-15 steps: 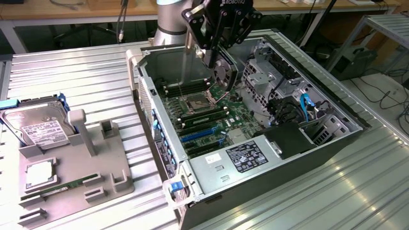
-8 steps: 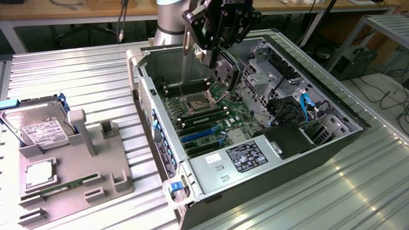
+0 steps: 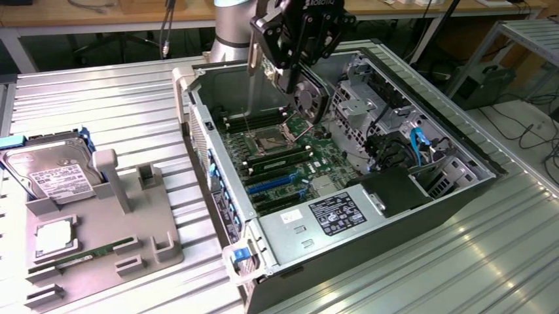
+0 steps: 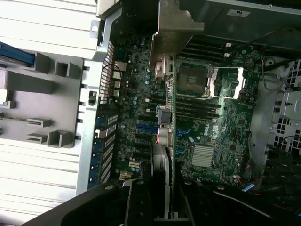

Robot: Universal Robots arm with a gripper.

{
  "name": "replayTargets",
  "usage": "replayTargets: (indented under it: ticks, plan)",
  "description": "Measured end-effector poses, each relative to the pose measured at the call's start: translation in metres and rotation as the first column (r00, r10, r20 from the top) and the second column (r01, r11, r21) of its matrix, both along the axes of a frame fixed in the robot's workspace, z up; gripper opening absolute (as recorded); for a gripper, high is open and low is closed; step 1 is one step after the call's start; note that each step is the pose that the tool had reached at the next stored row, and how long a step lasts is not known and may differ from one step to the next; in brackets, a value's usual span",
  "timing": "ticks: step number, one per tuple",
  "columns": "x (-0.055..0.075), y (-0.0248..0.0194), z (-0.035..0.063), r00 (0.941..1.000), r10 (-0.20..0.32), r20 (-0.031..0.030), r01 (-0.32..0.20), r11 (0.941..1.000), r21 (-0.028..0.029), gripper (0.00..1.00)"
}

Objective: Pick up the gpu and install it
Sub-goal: 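Insert the gpu into the slot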

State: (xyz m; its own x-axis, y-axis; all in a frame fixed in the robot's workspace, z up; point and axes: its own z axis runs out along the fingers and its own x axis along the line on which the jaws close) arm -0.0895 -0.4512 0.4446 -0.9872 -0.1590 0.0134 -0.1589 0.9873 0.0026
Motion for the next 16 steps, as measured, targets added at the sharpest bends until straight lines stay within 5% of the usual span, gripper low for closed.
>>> replayTargets:
  ticks: [16]
  plan:
    - [0.0000,-0.0002,0.0000,0.9948,0.102,0.0000,-0.102,0.9948,0.0000,0.27]
